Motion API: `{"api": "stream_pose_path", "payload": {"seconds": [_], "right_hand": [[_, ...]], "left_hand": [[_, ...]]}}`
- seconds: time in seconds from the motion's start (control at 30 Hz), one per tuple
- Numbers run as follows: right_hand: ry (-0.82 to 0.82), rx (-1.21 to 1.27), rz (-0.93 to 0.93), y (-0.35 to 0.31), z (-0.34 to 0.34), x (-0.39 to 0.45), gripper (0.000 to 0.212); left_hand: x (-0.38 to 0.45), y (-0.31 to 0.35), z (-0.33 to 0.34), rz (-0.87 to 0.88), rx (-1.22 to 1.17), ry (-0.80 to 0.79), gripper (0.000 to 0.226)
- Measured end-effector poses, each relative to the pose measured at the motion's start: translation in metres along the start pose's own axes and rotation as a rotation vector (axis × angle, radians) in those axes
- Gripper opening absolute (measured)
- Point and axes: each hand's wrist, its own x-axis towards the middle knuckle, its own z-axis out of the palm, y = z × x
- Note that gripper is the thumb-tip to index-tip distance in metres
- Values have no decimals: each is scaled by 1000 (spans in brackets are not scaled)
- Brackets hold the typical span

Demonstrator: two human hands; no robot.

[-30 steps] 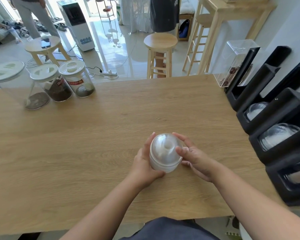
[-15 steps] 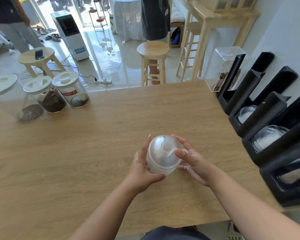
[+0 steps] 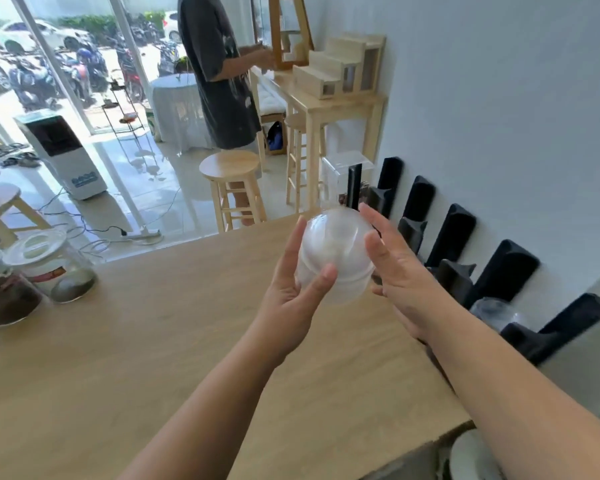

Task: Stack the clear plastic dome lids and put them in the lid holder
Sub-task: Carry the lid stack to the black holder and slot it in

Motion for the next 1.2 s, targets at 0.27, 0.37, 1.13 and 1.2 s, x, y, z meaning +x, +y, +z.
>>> {"api": "stream_pose_path", "payload": {"seconds": [0.27, 0.37, 1.13, 1.2], "right_hand": [[155, -70, -117, -39, -76, -24, 71], [184, -106, -137, -48, -102, -27, 68], [168, -181, 25, -13, -187, -6, 65], [161, -193, 27, -9, -188, -3, 66]], "left_hand": [[63, 38, 72, 0, -27, -184, 65], [78, 49, 96, -37, -78, -224, 61], [103, -6, 153, -208, -88, -166, 41], [105, -12, 152, -206, -76, -151, 42]]}}
